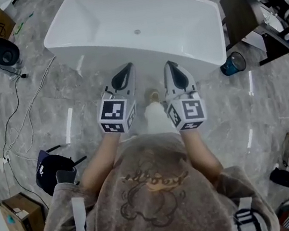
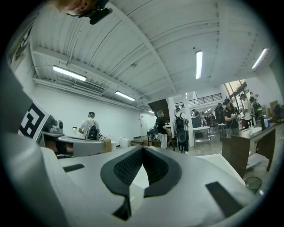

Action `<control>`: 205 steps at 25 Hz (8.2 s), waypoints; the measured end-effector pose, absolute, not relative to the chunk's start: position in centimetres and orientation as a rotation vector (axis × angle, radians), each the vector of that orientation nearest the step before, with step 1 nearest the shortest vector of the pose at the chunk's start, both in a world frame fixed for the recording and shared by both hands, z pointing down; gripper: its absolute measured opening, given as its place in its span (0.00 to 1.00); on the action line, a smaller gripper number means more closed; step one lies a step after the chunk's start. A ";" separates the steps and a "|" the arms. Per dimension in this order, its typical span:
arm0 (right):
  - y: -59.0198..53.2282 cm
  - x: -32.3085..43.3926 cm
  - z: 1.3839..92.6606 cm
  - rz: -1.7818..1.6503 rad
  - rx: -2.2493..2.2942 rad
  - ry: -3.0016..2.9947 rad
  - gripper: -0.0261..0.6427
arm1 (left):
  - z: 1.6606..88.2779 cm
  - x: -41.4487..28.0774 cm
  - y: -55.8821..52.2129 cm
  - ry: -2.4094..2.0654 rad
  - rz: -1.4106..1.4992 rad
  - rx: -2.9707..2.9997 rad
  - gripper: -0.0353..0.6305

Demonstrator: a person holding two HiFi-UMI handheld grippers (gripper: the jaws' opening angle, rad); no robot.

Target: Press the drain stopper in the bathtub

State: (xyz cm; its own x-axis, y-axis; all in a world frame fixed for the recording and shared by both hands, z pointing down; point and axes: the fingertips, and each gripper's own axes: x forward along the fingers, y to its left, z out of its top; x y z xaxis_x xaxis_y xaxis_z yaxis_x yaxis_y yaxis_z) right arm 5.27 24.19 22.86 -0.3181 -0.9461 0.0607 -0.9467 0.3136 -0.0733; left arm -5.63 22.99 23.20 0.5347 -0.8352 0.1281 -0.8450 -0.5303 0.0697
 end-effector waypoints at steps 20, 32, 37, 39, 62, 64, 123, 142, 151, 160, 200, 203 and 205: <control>2.2 9.1 23.2 0.162 1.661 -2.622 0.04 | 22.4 -0.4 0.9 -1.543 0.104 2.585 0.06; -8.1 11.1 23.9 0.155 1.550 -2.666 0.04 | 22.7 1.5 -8.3 -1.651 0.073 2.522 0.06; -11.0 10.6 24.1 0.161 1.540 -2.678 0.04 | 22.7 1.2 -11.3 -1.668 0.075 2.535 0.06; -12.2 10.5 24.0 0.167 1.545 -2.678 0.04 | 22.7 1.0 -12.4 -1.670 0.081 2.541 0.06; -28.3 7.2 25.8 0.206 1.731 -2.576 0.04 | 25.2 -1.4 -29.5 -1.477 0.147 2.665 0.06; -29.6 7.0 26.2 0.200 1.752 -2.569 0.04 | 25.7 -1.5 -31.0 -1.449 0.149 2.681 0.06; -46.8 6.0 59.7 0.305 1.722 -2.476 0.04 | 58.0 -0.6 -48.5 -1.379 0.154 2.665 0.06; -47.9 5.6 69.5 0.304 1.741 -2.436 0.04 | 67.2 -0.2 -49.8 -1.324 0.133 2.703 0.06; -47.9 5.0 75.0 0.344 1.753 -2.418 0.04 | 73.5 -1.2 -49.3 -1.323 0.164 2.675 0.06; -49.2 5.5 80.4 0.373 1.746 -2.396 0.04 | 78.4 -1.5 -50.3 -1.348 0.162 2.644 0.06; -49.4 5.2 109.1 0.971 1.256 -1.874 0.04 | 85.1 -1.9 -49.0 -1.288 0.267 2.504 0.06; -48.6 5.0 110.3 0.982 1.222 -1.841 0.04 | 85.3 -1.8 -49.0 -1.282 0.262 2.497 0.06; -48.4 5.1 110.8 0.976 1.210 -1.825 0.04 | 85.4 -1.7 -49.0 -1.278 0.260 2.498 0.06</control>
